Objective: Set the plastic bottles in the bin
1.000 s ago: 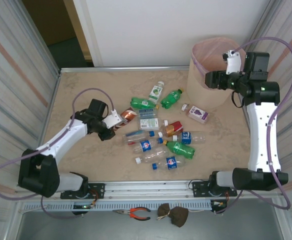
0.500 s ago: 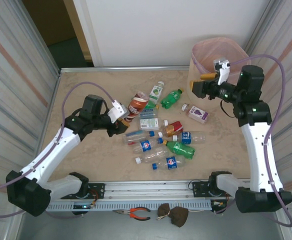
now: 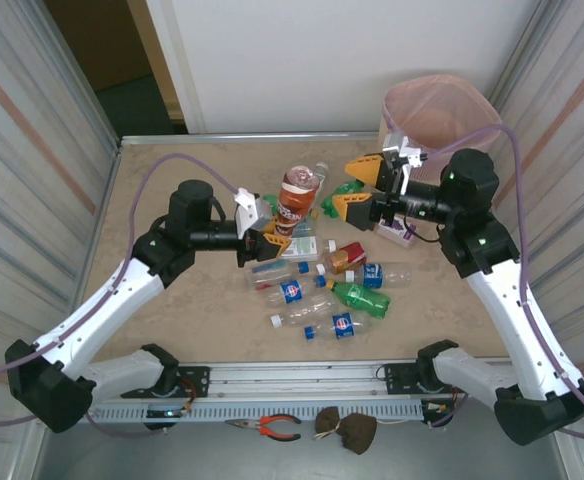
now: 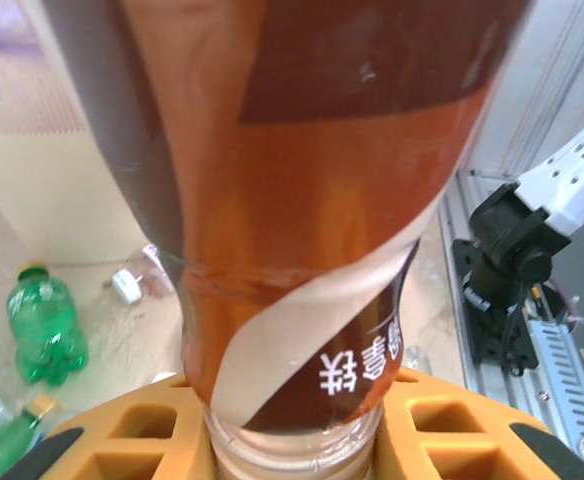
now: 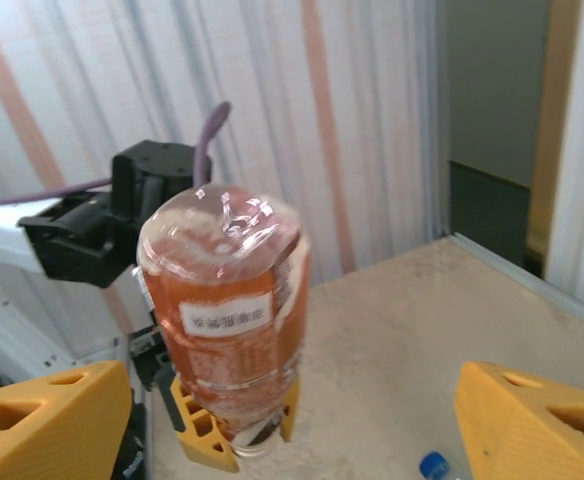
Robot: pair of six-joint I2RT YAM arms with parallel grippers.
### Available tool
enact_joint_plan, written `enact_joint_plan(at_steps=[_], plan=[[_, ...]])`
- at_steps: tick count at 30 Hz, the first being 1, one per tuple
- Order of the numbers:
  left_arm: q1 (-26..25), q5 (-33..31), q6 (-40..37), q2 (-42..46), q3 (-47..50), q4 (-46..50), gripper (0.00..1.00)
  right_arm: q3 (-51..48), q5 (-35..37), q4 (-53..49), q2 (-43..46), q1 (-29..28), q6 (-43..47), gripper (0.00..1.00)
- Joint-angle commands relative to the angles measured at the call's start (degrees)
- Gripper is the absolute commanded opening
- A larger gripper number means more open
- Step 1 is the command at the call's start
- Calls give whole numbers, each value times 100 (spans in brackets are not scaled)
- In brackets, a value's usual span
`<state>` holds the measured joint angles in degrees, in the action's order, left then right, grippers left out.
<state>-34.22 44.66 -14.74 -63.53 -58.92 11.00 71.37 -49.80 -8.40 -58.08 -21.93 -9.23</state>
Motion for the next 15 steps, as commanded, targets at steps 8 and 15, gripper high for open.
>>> enact_joint_plan(at_steps=[8,15], plan=[[-482,612,236,-161,-634,-618,13,-42,5,1014,68,-1016,-54,91],[-660,582,295,-234,-744,-759,13,17,-81,1021,-93,-1455,148,83]])
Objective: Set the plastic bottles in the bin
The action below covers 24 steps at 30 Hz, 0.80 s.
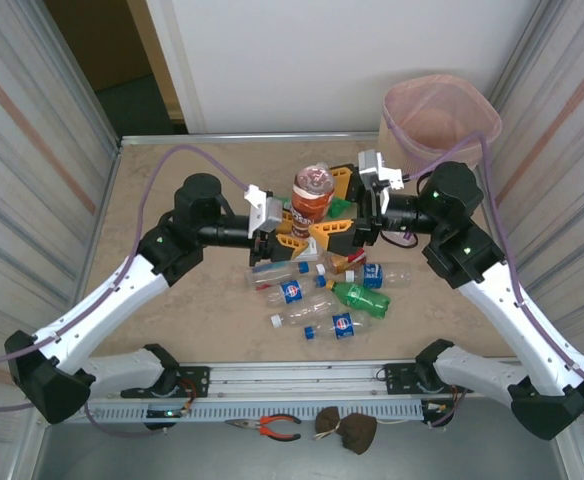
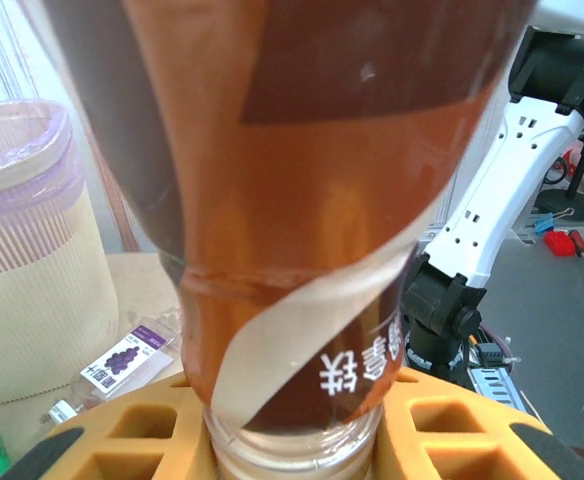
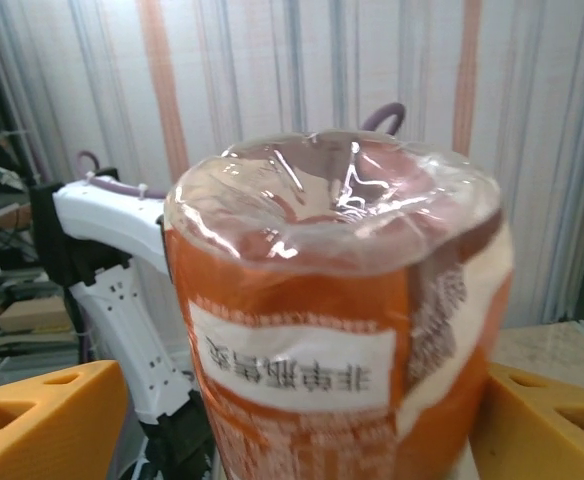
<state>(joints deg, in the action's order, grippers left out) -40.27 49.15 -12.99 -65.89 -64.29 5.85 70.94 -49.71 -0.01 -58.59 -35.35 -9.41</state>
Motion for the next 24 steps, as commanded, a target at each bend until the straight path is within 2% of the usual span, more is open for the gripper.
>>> enact_joint_plan(at_steps=[1,17,24], plan=[[-67,138,130,4,-207,-263,13,60,-86,177,-64,-159,183,81],[-121,141,196,60,-243,-392,13,152,129,79,-195,-292,201,62],[-122,106,210,111,-224,-416,18,216,164,46,-208,-314,198,53]])
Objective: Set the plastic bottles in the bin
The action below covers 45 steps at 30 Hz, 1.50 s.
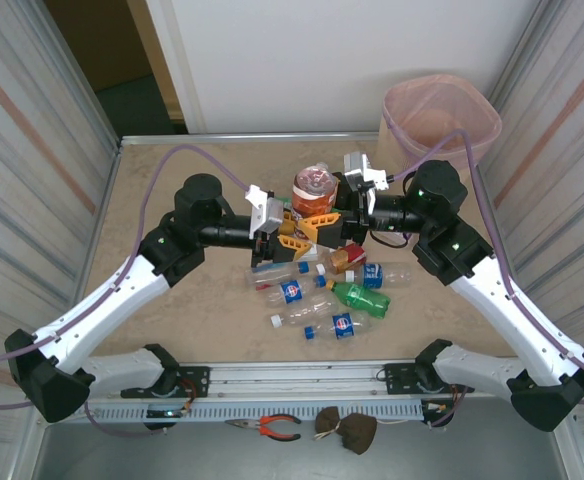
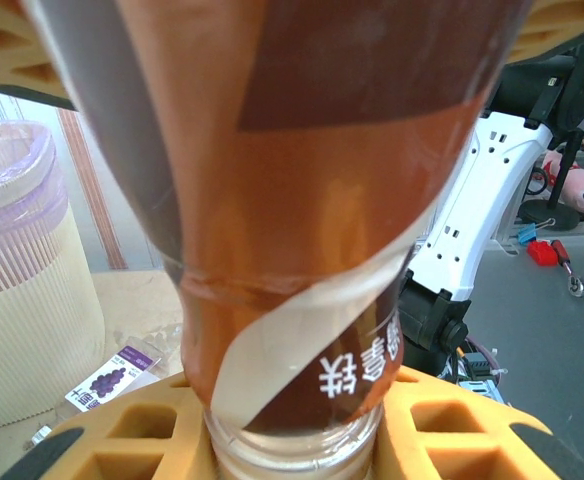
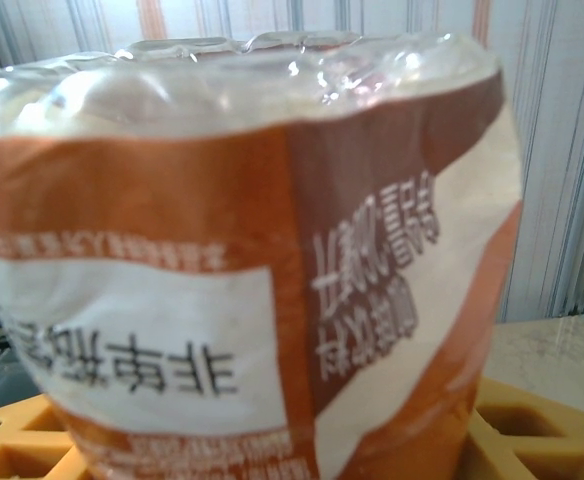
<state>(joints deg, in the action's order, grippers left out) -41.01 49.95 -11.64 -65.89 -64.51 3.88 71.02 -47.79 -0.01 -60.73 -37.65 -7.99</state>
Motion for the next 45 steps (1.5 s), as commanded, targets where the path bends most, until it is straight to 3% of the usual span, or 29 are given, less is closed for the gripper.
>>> enact_joint_plan(at_steps=[1,12,20,31,39,45], plan=[[-47,16,86,120,-190,-229,19,210,-20,53,8,-84,56,52],[-47,-401,160,492,84,-370,56,365,358,-166,-27,-83,157,49],[-50,-988,171,874,452,-329,69,753,775,-720,-156,286,280,48],[-47,-2477,359,1080,755,-124,77,1652,1015,-1630,-760,2283,43,46],[-51,-2932,663,981,877,-128,78,2471,1284,-2129,-1737,3658,-19,42],[-47,-2845,877,893,984,-309,78,3258,1306,-2470,-2837,4401,204,39]])
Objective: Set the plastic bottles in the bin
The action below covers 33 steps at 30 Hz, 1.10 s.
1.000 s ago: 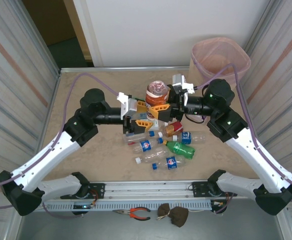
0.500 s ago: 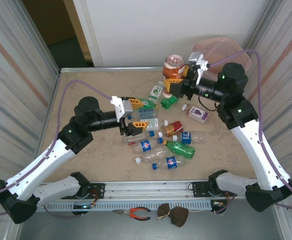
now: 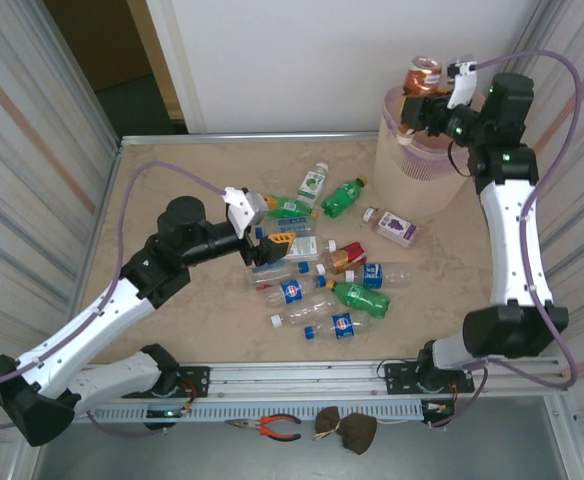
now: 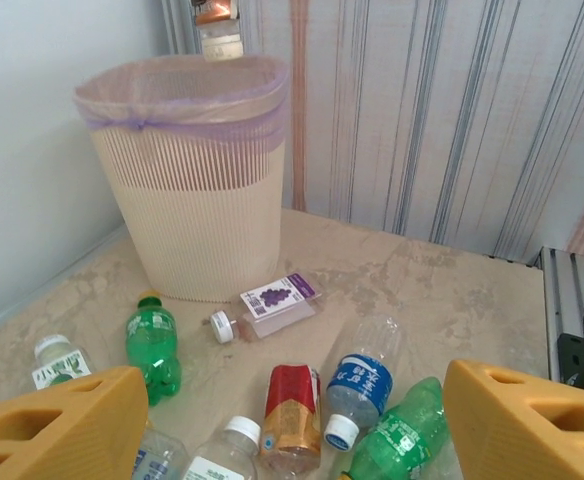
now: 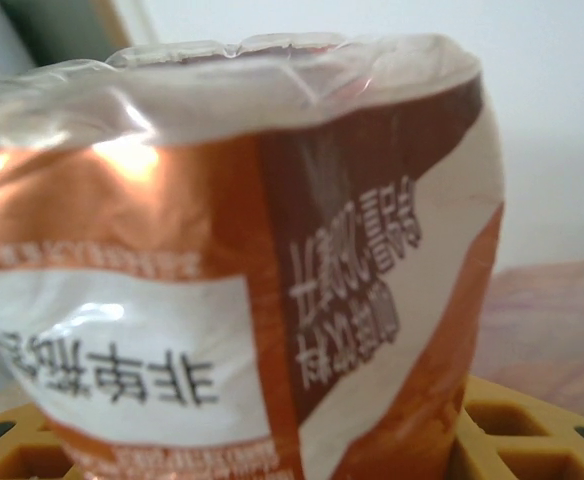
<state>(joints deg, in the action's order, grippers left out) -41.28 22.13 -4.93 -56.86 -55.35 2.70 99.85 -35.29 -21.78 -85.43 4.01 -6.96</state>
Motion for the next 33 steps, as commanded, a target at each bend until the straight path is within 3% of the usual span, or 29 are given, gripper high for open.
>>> enact_joint_plan(at_steps=[1,8,15,20,33], plan=[[-21,-52,227,-22,77,-209,78,512,42,-358,-528,318,153,39],[-21,-78,211,2,130,-163,78,1671,-314,-764,-1765,725,369,38],[-21,-190,169,15,148,-97,78,3461,-742,-2416,-3214,677,998,35],[-21,-242,130,0,196,-29,78,4401,-527,-3419,-3928,516,1624,36],[-21,-294,89,-5,389,43,79,4629,300,-4286,-4789,163,2152,39]])
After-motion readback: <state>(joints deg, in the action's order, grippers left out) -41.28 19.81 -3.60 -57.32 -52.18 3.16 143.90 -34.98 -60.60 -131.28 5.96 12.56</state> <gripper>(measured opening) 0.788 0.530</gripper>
